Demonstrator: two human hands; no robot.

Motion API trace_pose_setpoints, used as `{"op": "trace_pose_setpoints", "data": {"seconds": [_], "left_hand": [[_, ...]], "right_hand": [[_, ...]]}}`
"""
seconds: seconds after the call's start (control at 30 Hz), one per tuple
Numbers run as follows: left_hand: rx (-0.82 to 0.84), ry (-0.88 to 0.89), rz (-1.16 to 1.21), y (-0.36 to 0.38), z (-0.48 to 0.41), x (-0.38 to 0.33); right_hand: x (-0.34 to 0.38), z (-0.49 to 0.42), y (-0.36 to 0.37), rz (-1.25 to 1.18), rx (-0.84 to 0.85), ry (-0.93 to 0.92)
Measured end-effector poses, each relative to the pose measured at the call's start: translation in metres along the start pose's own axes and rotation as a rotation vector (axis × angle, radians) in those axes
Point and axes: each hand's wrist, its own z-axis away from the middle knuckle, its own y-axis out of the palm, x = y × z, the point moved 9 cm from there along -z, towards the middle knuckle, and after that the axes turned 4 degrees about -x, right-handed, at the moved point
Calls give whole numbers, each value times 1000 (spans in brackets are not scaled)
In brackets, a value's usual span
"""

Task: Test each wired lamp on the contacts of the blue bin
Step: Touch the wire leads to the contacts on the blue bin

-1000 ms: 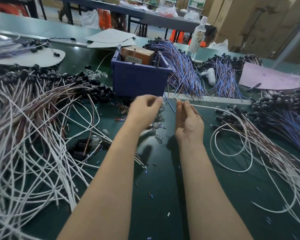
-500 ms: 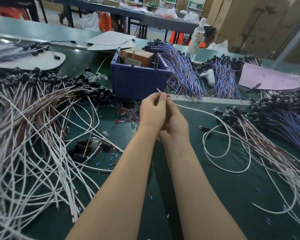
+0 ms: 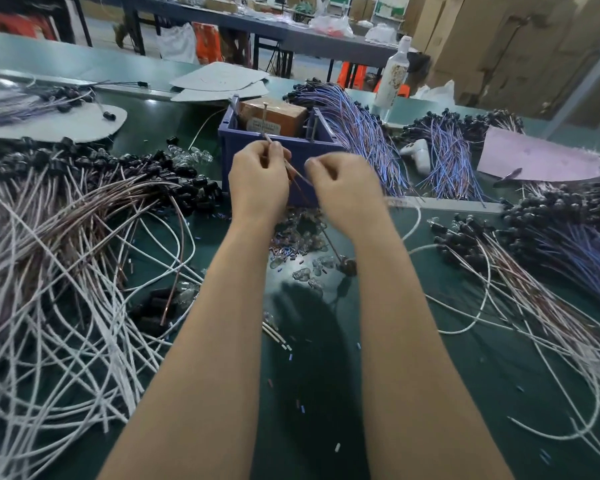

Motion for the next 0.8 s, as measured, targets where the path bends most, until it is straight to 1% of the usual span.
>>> {"op": "trace_pose_setpoints", "data": {"seconds": [0.03, 0.1, 0.2, 0.23, 0.3, 0.4, 0.47, 0.57, 0.67, 0.8], "left_hand": [[-4, 5, 3, -1, -2, 0], [-22, -12, 24, -4, -4, 3], [-55, -149, 169, -8, -6, 17], [-46, -197, 229, -7, -6, 22], [14, -240, 262, 0, -5, 24], [99, -260, 238, 9, -1, 26], [64, -232, 182, 4, -4, 28], [-26, -142, 36, -9, -13, 27], [-52, -153, 15, -11, -18, 31], [-40, -176, -26, -7, -18, 35]], "right_hand": [[-2, 0, 13, 25, 53, 11], [-4, 1, 29, 10, 75, 30], [-5, 0, 37, -29, 31, 38], [-6, -2, 37, -43, 8, 42], [-7, -4, 37, -89, -50, 63], [-11, -7, 34, -158, -143, 92], [-14, -7, 29, -185, -218, 112], [-28, -7, 21, -287, -311, 192], [-40, -8, 20, -290, -321, 238], [-41, -8, 25, -243, -278, 218]]}}
